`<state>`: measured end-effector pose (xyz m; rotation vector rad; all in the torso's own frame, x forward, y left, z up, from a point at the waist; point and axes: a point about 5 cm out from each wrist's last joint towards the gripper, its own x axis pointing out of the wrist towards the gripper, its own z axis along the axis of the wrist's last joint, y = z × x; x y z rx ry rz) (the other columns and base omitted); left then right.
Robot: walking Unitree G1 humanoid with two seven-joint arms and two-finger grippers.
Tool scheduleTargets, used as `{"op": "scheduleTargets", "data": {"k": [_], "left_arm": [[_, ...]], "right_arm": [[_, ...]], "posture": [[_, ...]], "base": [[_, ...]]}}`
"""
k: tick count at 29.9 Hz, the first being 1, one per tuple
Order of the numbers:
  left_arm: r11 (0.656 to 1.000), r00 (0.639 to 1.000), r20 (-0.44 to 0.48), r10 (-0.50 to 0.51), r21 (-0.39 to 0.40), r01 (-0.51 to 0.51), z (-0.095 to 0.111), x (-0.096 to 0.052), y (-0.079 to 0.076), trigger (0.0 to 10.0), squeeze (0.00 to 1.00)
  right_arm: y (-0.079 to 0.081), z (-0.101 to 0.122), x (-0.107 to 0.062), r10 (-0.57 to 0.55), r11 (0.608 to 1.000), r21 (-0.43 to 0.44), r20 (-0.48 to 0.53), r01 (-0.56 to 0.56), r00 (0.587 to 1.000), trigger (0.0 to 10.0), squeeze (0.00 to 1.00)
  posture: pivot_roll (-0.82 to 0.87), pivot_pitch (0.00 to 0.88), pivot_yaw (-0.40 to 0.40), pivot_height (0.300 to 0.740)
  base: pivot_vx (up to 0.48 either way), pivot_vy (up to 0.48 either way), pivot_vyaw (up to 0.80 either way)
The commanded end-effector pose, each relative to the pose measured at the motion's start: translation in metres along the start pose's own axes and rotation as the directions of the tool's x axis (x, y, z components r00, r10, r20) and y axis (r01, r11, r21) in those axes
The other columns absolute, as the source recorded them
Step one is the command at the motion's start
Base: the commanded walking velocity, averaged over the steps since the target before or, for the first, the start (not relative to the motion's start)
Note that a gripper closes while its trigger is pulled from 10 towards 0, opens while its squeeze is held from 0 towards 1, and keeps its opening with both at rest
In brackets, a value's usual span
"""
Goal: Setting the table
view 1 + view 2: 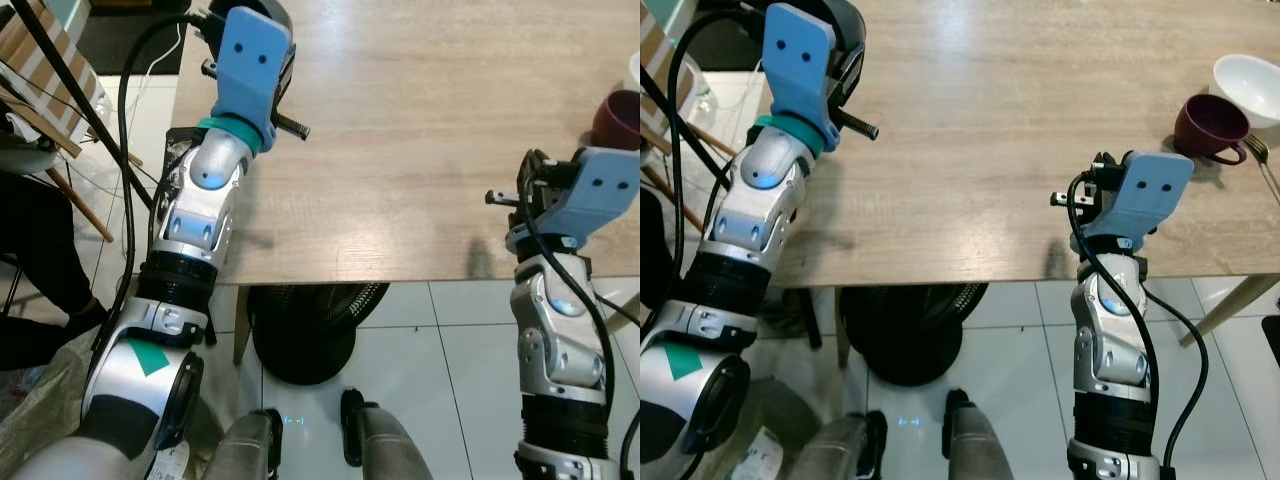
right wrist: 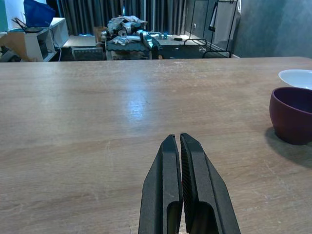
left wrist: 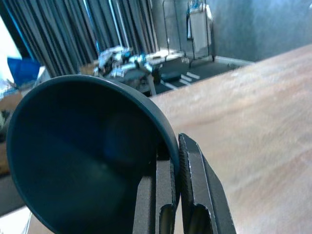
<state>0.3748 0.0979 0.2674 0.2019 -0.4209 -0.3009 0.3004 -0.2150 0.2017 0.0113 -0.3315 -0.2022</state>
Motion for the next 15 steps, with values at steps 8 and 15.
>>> {"op": "scheduleTargets", "data": {"k": [8,15], "left_arm": [[0.997,0.997,-0.028,0.067,-0.041,-0.068,-0.0066,-0.0074,0.0026,10.0,0.0],[0.997,0.997,-0.034,0.063,-0.039,-0.064,-0.0021,-0.0083,0.0,10.0,0.0]], "right_arm": [[-0.006,-0.0061,-0.0044,-0.018,1.0,0.018,-0.031,0.019,0.999,10.0,0.0],[-0.011,-0.0063,-0.007,-0.031,1.0,0.001,-0.035,0.031,0.999,10.0,0.0]], "posture": [[-0.02,0.093,0.044,0.74],[-0.03,0.087,0.042,0.74]], "base": [[0.0,0.0,0.0],[0.0,0.0,0.0]]}}
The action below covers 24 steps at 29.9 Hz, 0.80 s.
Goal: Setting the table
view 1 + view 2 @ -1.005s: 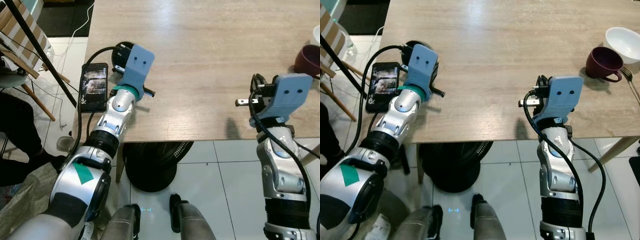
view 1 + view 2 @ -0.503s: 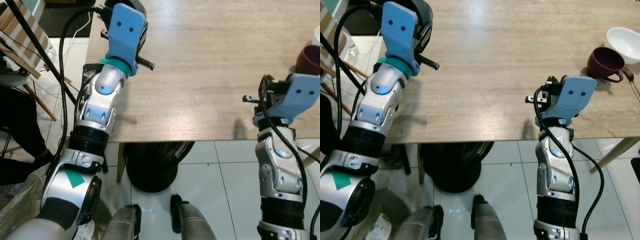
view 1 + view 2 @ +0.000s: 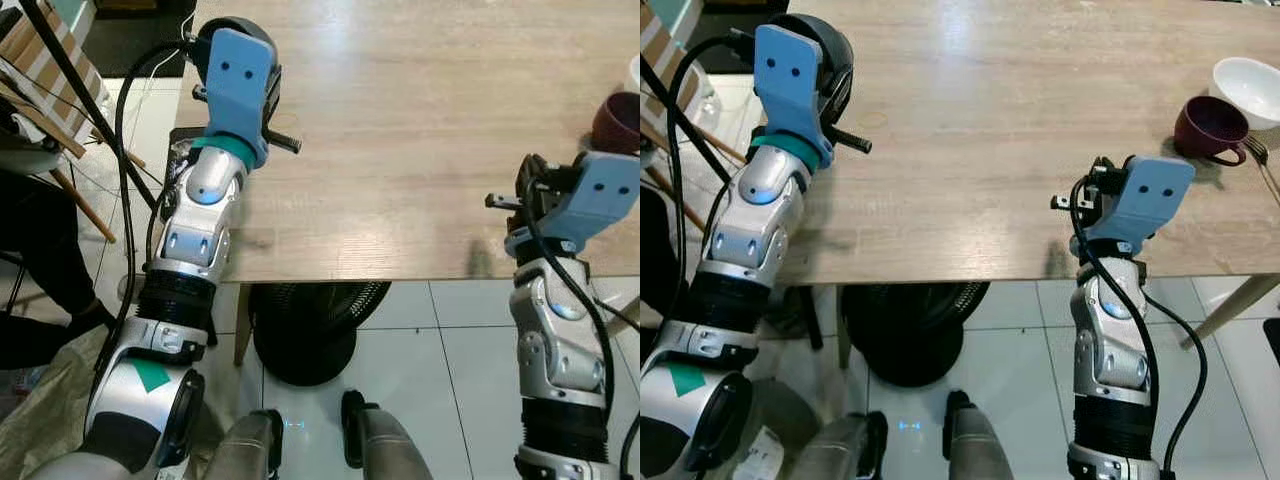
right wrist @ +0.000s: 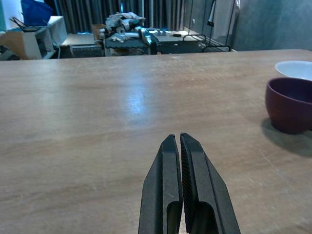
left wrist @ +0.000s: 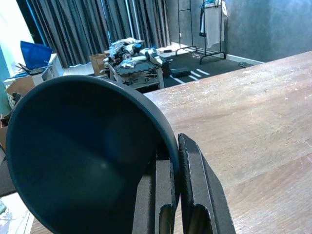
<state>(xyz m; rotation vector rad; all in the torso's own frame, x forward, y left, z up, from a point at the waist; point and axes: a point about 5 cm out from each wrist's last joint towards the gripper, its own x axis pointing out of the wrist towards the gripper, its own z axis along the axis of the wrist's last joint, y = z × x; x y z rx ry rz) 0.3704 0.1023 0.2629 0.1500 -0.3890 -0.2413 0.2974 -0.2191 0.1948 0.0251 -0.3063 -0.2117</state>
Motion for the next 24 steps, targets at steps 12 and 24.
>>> {"op": "scheduleTargets", "data": {"k": [12,24], "left_arm": [[1.0,1.0,-0.002,-0.006,0.009,0.006,0.0019,-0.0003,-0.0031,10.0,0.0],[1.0,1.0,-0.011,-0.005,0.008,0.005,0.0027,-0.0011,-0.0036,10.0,0.0]], "right_arm": [[-0.0061,-0.0008,-0.0025,-0.019,1.0,-0.009,-0.006,0.019,1.0,10.0,0.0],[-0.0072,-0.0007,-0.0032,-0.022,1.0,-0.015,-0.008,0.021,1.0,10.0,0.0]], "posture": [[-0.03,0.084,0.046,0.74],[-0.03,0.088,0.047,0.74]], "base": [[-0.126,0.0,0.0],[-0.32,0.0,0.0]]}}
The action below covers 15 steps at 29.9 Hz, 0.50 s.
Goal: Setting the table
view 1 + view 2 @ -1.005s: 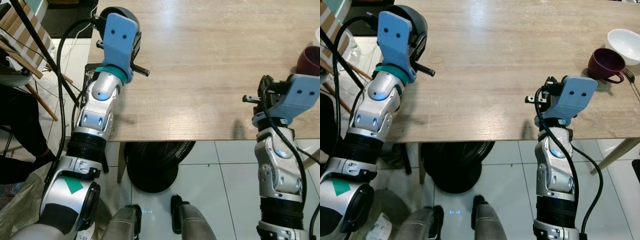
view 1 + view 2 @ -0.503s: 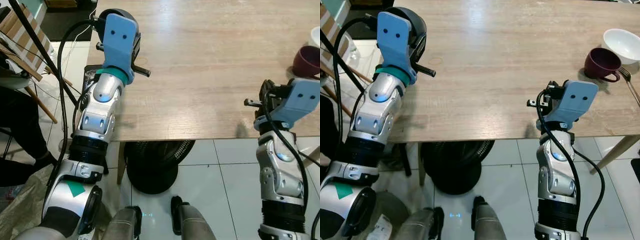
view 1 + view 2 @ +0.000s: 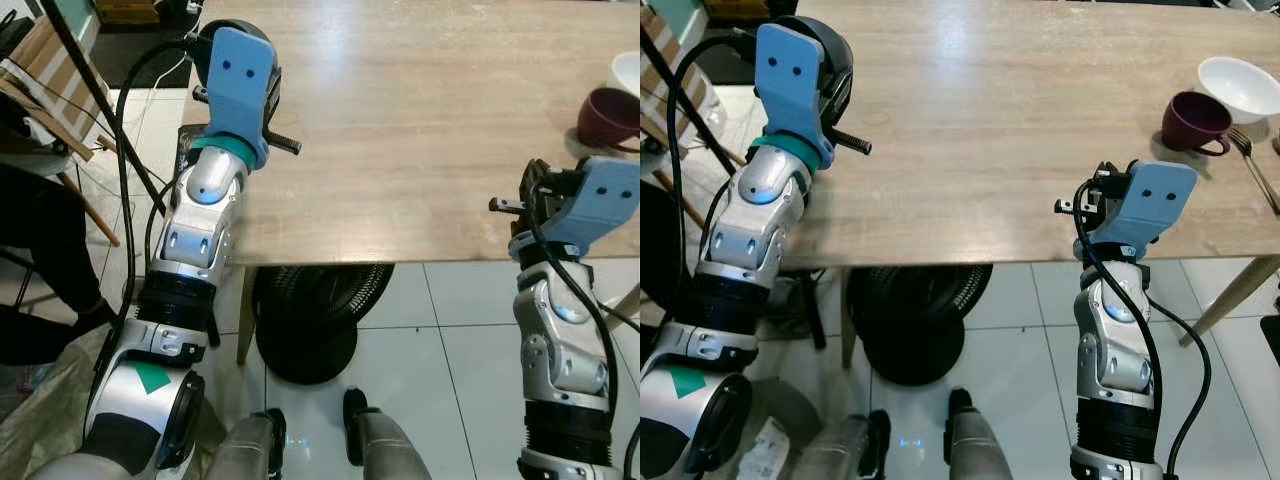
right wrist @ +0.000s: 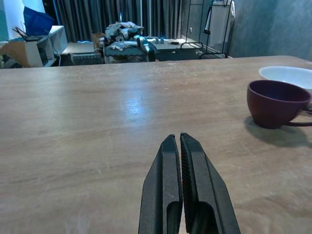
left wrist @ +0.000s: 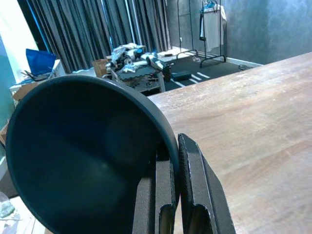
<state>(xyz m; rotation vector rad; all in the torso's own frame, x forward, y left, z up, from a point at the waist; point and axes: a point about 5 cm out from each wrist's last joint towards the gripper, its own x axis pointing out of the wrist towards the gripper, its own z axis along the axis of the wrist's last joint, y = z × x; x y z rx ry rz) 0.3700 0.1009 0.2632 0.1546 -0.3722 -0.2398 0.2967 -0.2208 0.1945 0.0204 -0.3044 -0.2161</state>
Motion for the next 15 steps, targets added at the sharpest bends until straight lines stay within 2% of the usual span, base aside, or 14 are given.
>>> {"op": "scheduleTargets", "data": {"k": [1,15], "left_arm": [[1.0,1.0,0.006,-0.005,0.006,0.005,0.002,-0.0012,-0.0022,10.0,0.0],[1.0,1.0,0.008,-0.01,0.004,0.01,0.0036,0.0006,-0.0028,10.0,0.0]], "right_arm": [[-0.0054,-0.0006,-0.0029,-0.018,1.0,-0.009,-0.007,0.018,1.0,10.0,0.0],[-0.0055,-0.0011,-0.0044,-0.024,1.0,-0.012,-0.005,0.024,1.0,10.0,0.0]], "posture": [[-0.03,0.088,0.047,0.74],[-0.04,0.088,0.056,0.74]], "base": [[-0.334,0.0,0.0],[-0.336,0.0,0.0]]}}
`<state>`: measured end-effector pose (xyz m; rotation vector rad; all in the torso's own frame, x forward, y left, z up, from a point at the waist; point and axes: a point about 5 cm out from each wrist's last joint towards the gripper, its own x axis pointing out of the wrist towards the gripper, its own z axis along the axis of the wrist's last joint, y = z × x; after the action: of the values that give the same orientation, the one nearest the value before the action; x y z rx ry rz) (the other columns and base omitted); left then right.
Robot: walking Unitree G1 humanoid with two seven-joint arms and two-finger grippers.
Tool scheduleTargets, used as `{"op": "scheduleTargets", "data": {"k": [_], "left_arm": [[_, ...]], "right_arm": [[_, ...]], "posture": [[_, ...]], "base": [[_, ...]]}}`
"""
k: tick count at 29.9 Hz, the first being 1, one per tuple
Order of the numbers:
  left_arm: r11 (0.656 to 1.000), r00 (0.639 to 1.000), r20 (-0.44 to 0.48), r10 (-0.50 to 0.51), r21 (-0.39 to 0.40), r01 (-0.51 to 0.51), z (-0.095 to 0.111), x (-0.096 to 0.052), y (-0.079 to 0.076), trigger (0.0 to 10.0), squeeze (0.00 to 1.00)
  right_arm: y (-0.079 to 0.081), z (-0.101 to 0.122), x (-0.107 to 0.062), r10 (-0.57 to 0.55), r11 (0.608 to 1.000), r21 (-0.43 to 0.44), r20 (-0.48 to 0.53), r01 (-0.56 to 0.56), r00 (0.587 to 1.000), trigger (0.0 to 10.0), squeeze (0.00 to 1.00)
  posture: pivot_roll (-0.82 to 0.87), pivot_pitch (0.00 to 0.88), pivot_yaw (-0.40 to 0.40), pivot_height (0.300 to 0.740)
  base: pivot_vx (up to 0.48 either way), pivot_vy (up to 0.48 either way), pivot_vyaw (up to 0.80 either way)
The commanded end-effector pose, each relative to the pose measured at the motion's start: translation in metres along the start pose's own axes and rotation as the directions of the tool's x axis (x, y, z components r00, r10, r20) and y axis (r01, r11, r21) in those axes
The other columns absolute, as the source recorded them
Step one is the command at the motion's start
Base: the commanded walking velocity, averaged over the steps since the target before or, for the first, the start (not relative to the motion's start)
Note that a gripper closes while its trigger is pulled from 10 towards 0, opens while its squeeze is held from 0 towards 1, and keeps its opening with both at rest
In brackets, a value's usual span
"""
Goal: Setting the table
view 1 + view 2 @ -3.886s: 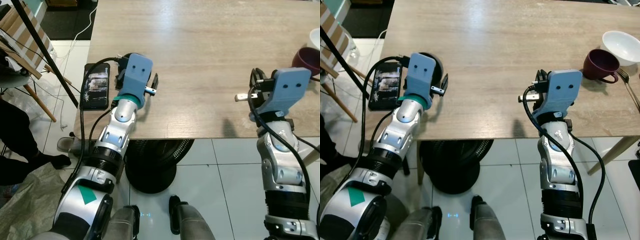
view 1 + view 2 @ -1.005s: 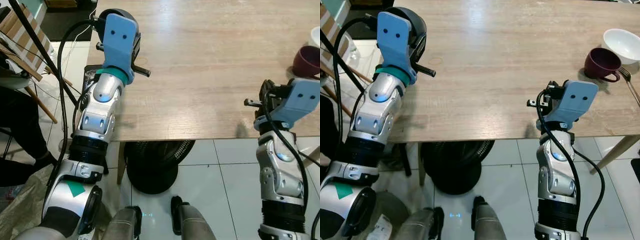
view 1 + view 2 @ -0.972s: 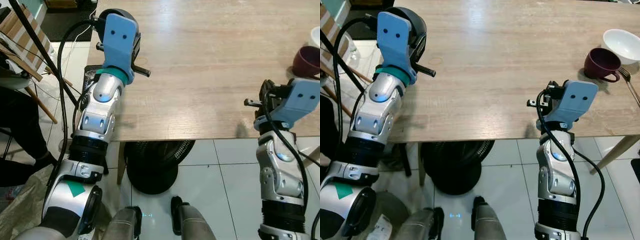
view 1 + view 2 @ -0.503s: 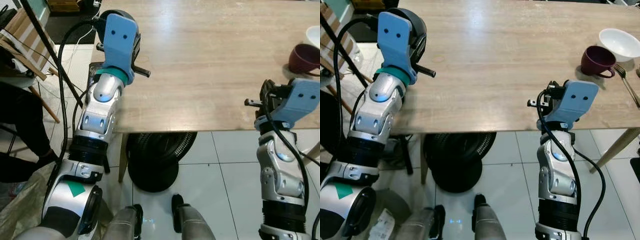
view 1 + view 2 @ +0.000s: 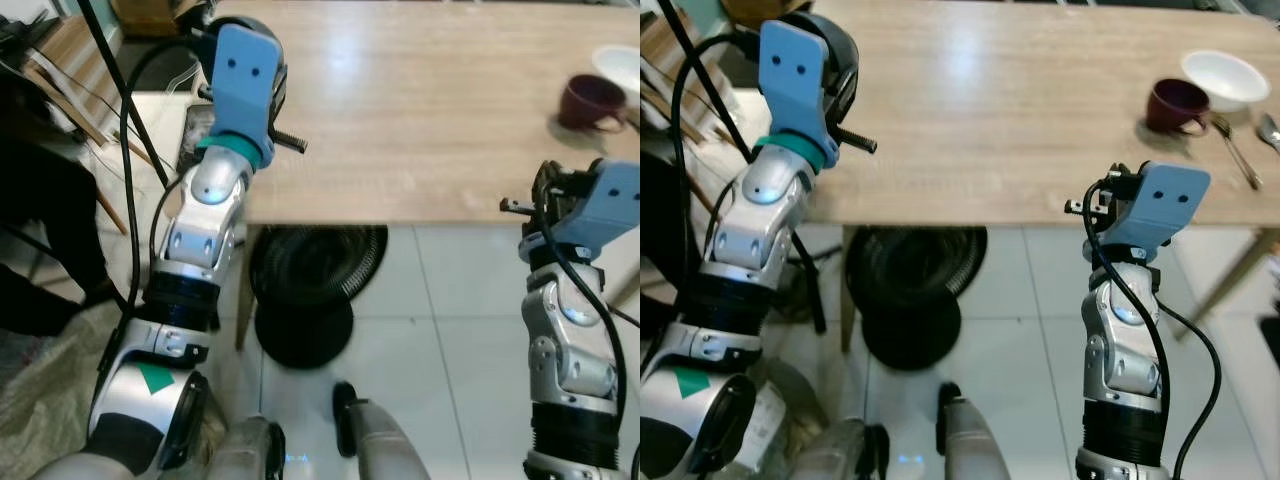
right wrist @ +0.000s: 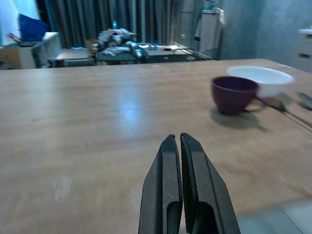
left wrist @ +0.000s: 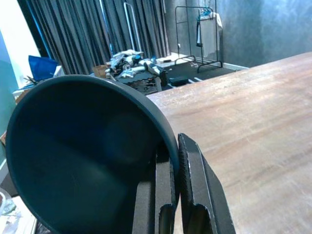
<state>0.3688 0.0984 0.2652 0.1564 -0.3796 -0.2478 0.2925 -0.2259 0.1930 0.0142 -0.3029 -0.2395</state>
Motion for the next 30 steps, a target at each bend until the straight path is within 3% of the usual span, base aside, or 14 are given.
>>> {"op": "scheduleTargets", "data": {"k": [1,30], "left_arm": [[1.0,1.0,0.0,-0.002,0.003,0.002,0.001,0.0004,-0.0005,10.0,0.0],[1.0,1.0,0.007,-0.022,0.0,0.022,0.0047,0.0038,-0.0056,10.0,0.0]], "right_arm": [[0.0003,-0.0009,-0.0012,-0.001,1.0,-0.002,-0.005,0.001,1.0,10.0,0.0],[-0.0034,-0.002,-0.0025,-0.021,1.0,-0.005,-0.003,0.021,1.0,10.0,0.0]], "posture": [[-0.04,0.088,0.056,0.74],[-0.04,0.083,0.069,0.74]], "base": [[-0.334,0.0,0.0],[-0.336,0.0,0.0]]}}
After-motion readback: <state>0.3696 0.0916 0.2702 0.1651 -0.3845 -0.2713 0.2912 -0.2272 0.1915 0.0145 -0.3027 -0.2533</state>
